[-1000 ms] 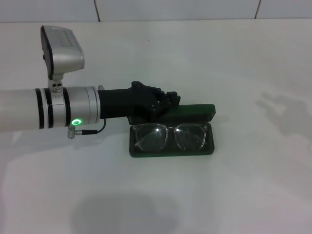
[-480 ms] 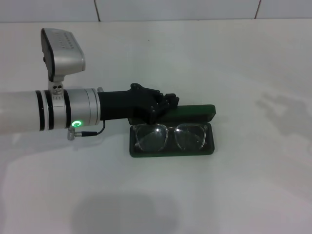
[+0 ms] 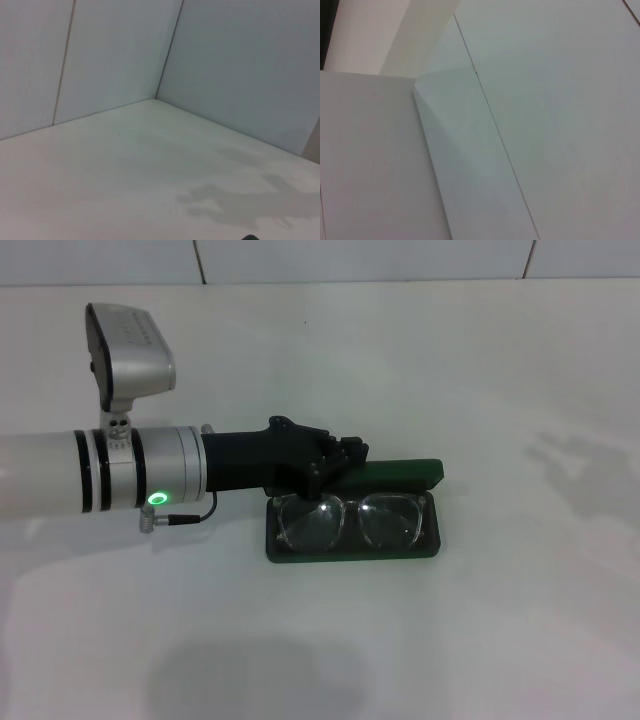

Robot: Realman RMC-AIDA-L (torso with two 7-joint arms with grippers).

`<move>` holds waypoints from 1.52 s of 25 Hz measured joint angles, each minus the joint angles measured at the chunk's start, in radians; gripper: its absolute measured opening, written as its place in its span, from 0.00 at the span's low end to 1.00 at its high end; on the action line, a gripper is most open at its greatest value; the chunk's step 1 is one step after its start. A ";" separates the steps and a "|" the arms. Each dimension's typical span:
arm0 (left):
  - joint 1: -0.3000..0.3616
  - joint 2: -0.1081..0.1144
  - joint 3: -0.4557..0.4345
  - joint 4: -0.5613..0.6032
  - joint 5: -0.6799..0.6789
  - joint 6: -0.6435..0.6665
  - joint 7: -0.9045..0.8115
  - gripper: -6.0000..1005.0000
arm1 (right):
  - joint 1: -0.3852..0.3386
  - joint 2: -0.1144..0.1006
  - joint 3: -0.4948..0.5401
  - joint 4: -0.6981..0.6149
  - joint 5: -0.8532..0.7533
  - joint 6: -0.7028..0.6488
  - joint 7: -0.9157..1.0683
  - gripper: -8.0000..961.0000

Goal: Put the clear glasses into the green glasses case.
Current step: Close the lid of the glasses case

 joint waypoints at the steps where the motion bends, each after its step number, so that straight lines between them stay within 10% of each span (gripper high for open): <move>1: 0.000 0.000 0.000 -0.003 0.000 0.001 0.000 0.11 | 0.000 0.000 0.000 0.000 0.000 0.000 0.000 0.26; 38: 0.050 -0.004 0.079 -0.017 -0.002 0.064 0.099 0.11 | 0.012 -0.006 0.005 0.037 0.000 0.017 -0.030 0.26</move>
